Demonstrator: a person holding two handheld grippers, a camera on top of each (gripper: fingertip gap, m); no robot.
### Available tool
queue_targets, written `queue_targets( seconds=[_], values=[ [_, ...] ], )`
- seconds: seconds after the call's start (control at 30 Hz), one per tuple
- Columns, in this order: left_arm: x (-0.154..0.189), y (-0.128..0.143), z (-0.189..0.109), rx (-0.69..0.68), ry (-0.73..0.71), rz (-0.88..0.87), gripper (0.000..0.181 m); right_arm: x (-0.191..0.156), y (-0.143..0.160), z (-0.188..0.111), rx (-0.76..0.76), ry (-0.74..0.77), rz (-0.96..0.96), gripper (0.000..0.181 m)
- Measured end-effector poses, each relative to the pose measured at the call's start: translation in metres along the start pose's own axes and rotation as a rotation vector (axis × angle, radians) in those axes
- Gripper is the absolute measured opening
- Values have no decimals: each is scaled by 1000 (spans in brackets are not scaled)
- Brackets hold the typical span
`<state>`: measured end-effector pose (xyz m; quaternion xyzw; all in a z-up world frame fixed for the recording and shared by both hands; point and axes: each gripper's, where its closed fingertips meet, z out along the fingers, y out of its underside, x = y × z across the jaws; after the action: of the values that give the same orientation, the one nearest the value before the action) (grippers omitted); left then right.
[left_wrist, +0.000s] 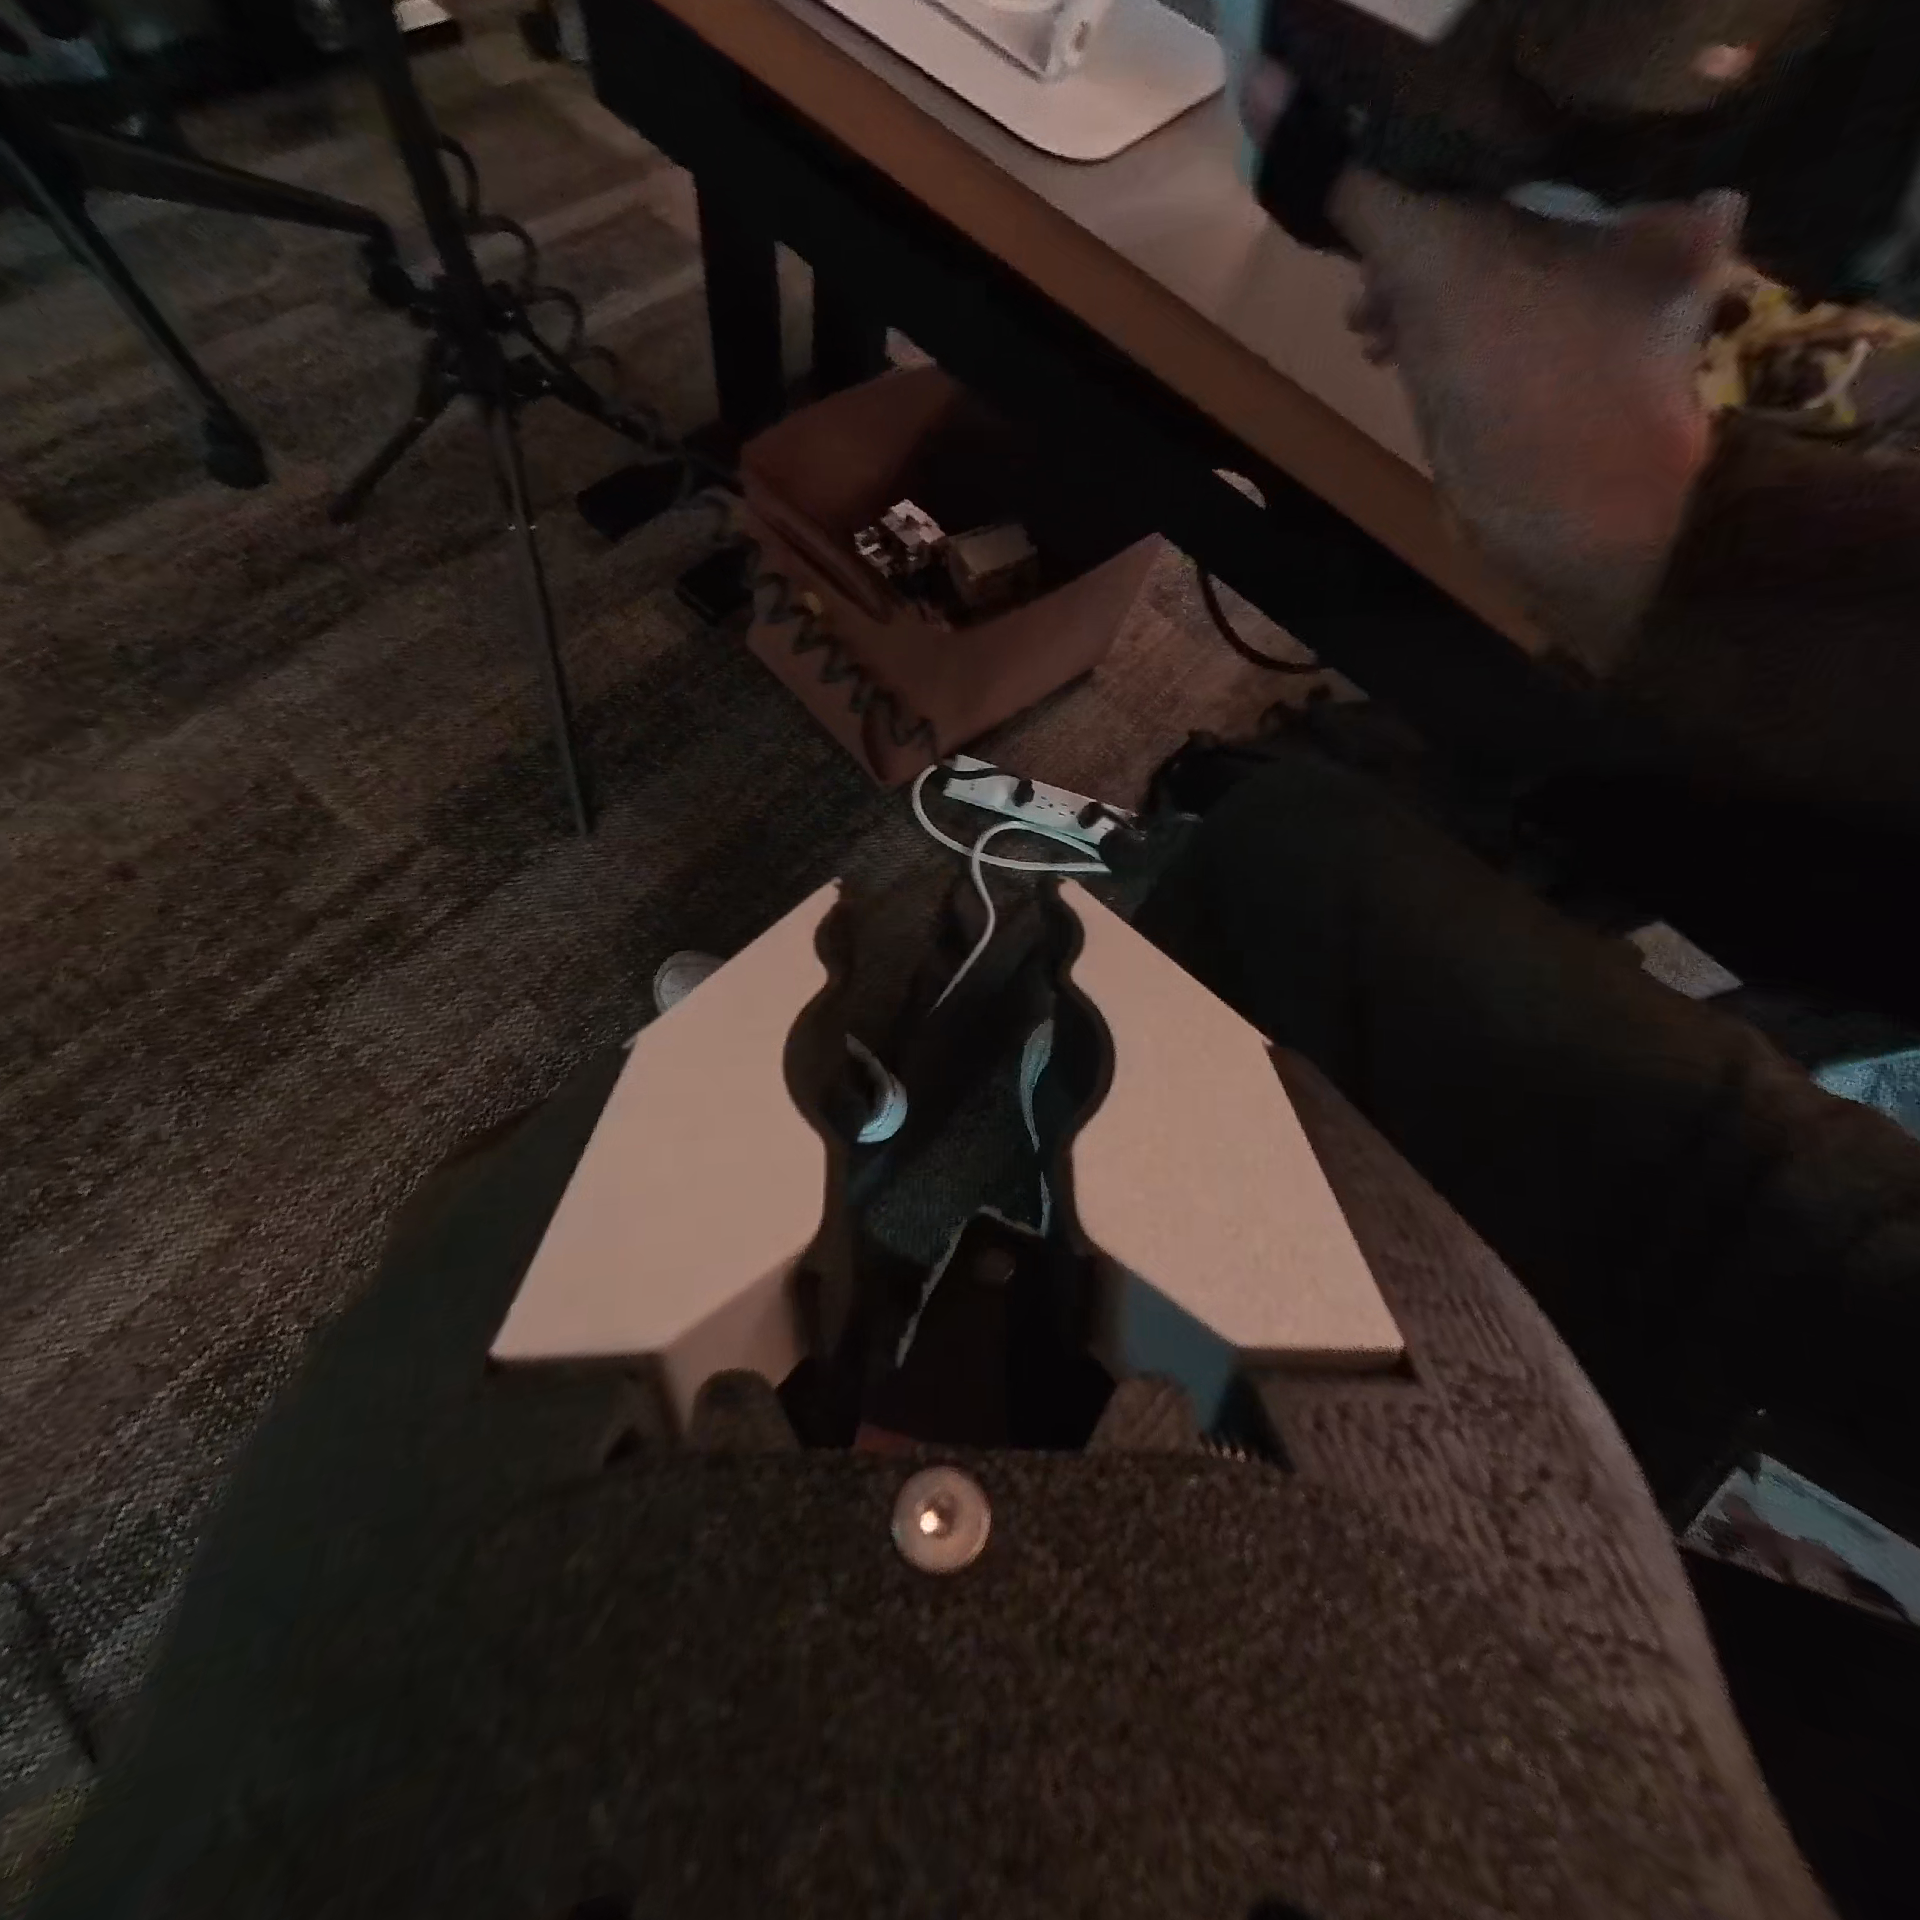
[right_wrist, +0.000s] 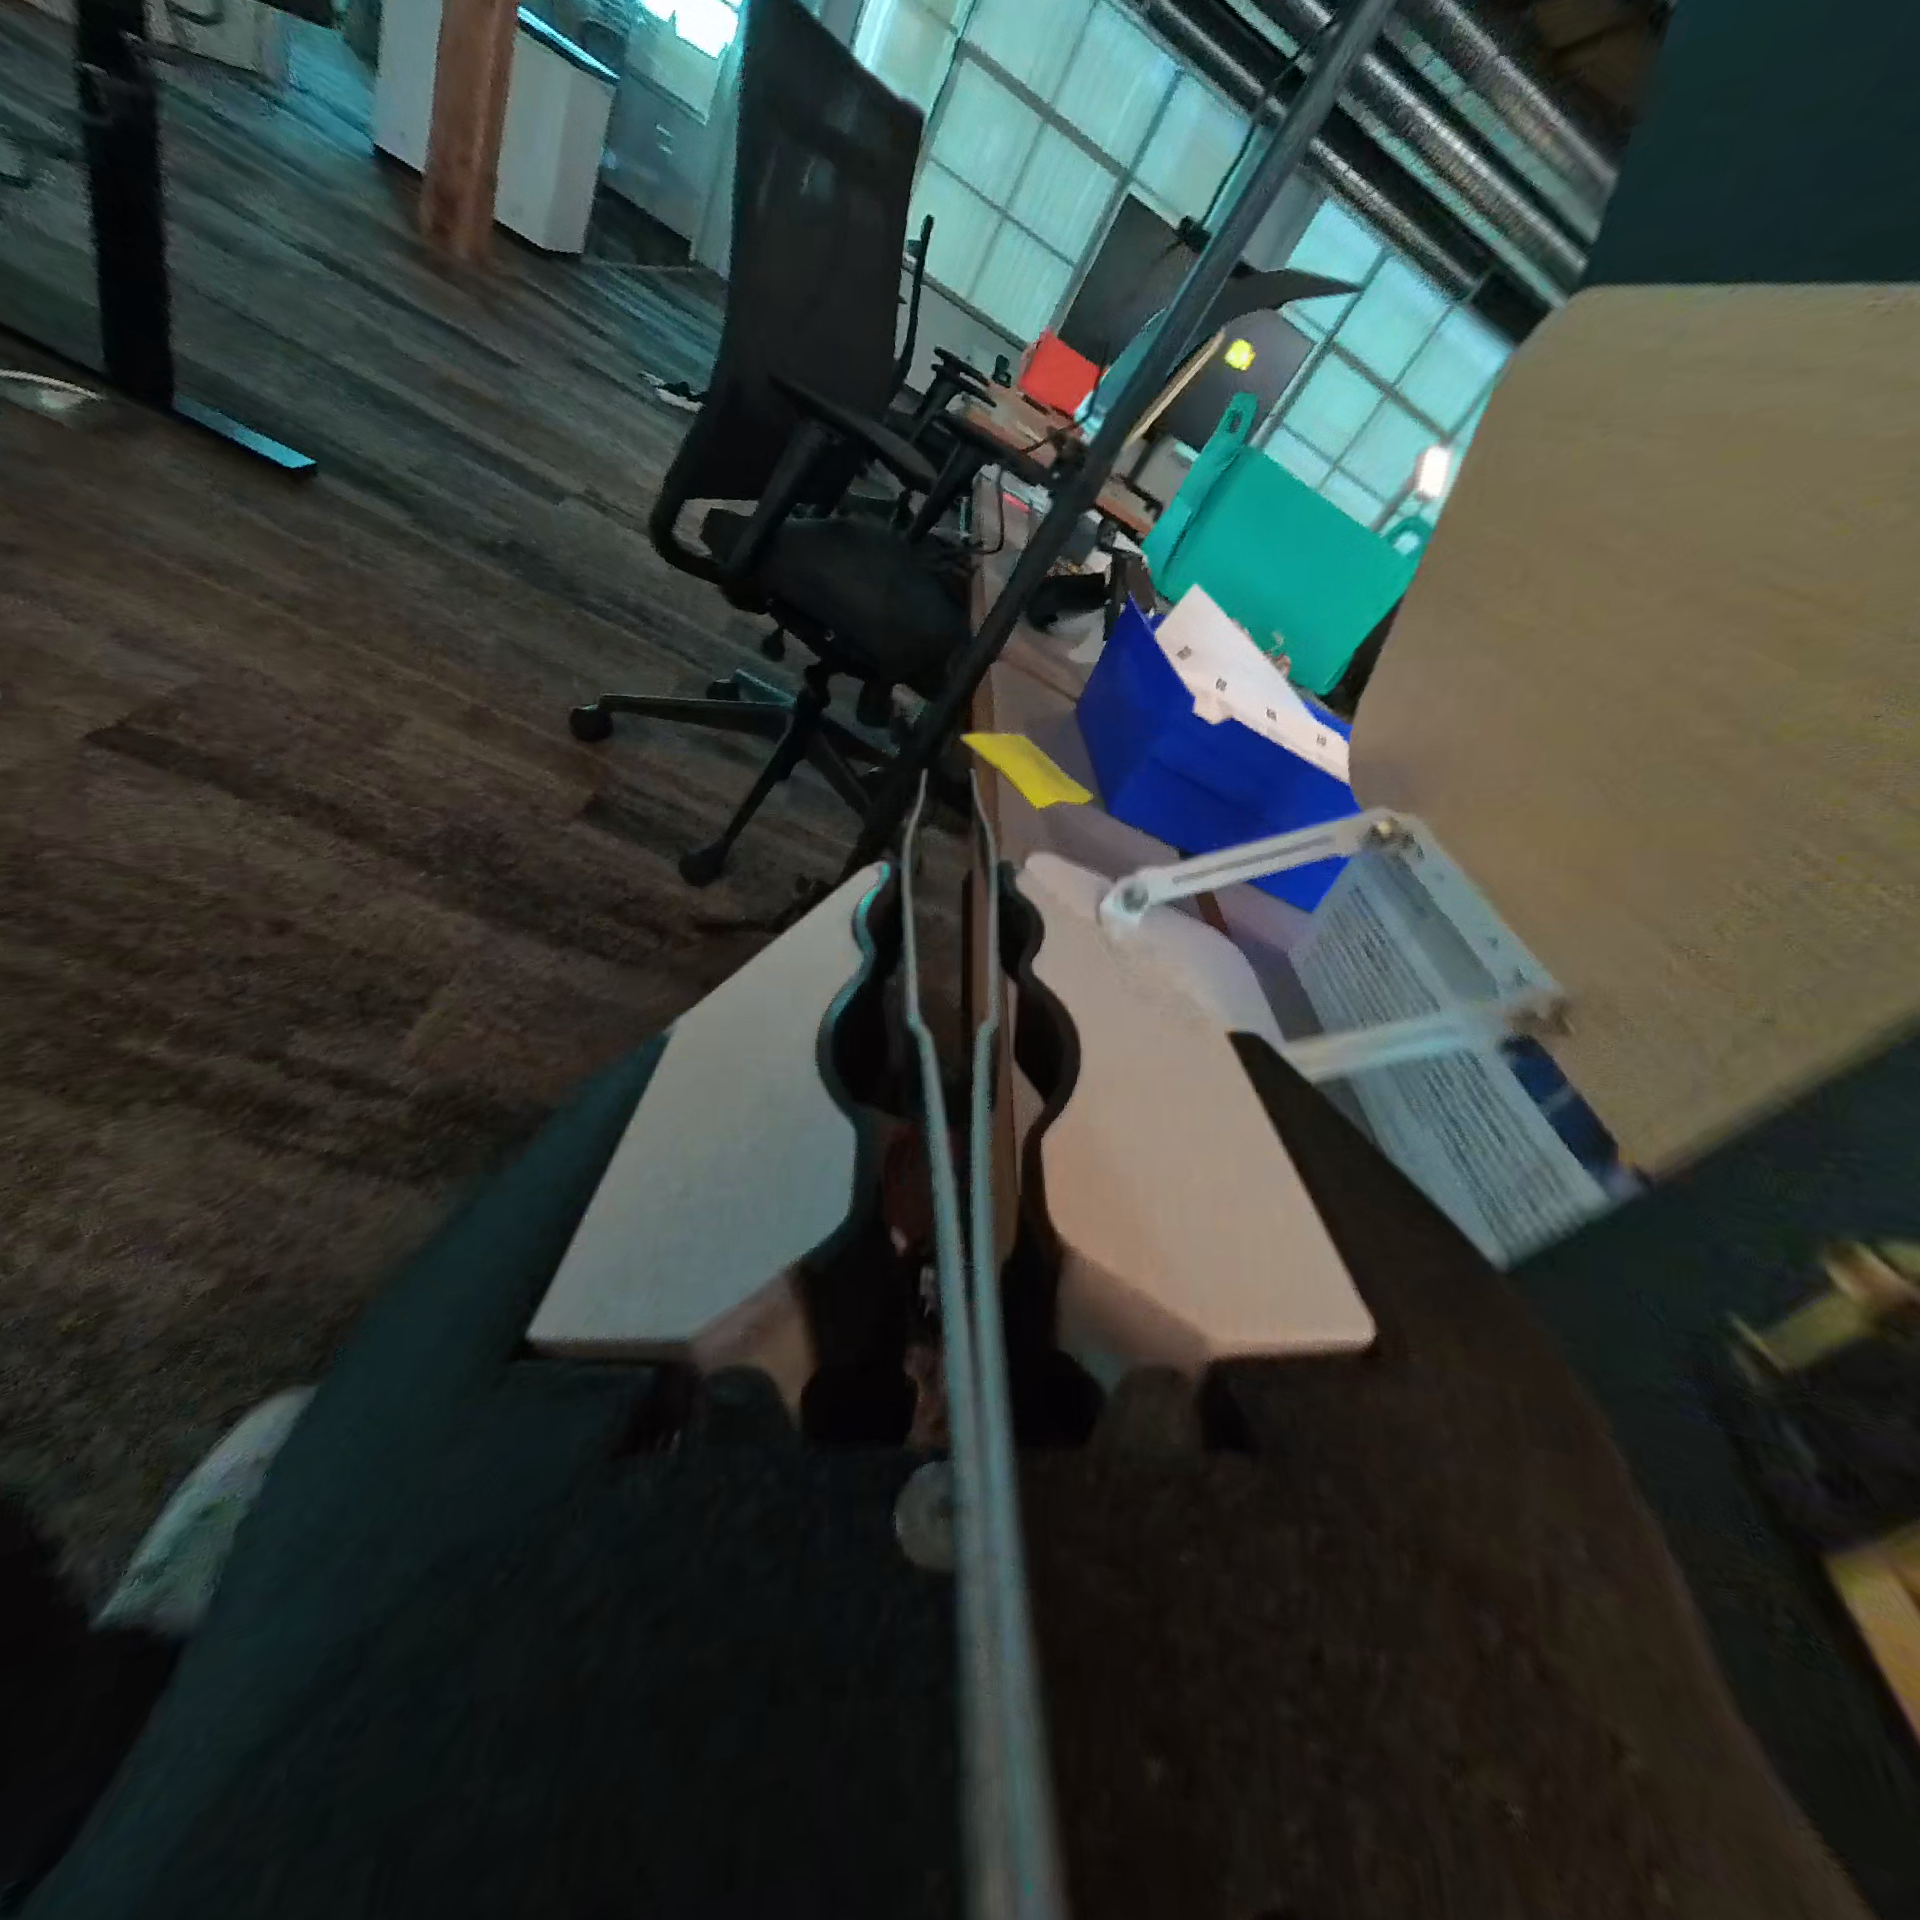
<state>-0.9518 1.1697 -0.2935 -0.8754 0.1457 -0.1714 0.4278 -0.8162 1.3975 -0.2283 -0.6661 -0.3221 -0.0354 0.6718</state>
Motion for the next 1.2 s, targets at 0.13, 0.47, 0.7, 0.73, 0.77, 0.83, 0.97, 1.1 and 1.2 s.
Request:
queue_targets(
  seconds=[0.13, 0.47, 0.7, 0.73, 0.77, 0.83, 0.97, 1.1, 1.2],
  values=[
    [-27, 2, -3, -3, -49, -28, 35, -4, 7, 95, -5, 35, 8, 17],
    [-79, -1, 8, -20, -135, -49, 35, -10, 56, 236, -102, 100, -163, 17],
    [-97, 2, 23, -47, -126, -92, 35, -9, 67, 260, -103, 74, -237, 16],
    [-98, 2, 24, -50, -126, -93, 35, -8, 68, 262, -105, 79, -247, 16],
    [-100, 1, 25, -50, -127, -93, 35, -6, 67, 262, -101, 86, -255, 16],
    [-102, 0, 26, -51, -132, -91, 35, -2, 65, 262, -95, 92, -256, 12],
    [-104, -2, 27, -48, -136, -89, 35, 0, 61, 258, -94, 81, -255, 9],
    [-102, -3, 27, -50, -138, -79, 35, 3, 48, 250, -55, 39, -217, 6],
    [-97, -5, 25, -45, -130, -71, 35, 7, 32, 238, -19, 17, -183, 6]
  ],
)
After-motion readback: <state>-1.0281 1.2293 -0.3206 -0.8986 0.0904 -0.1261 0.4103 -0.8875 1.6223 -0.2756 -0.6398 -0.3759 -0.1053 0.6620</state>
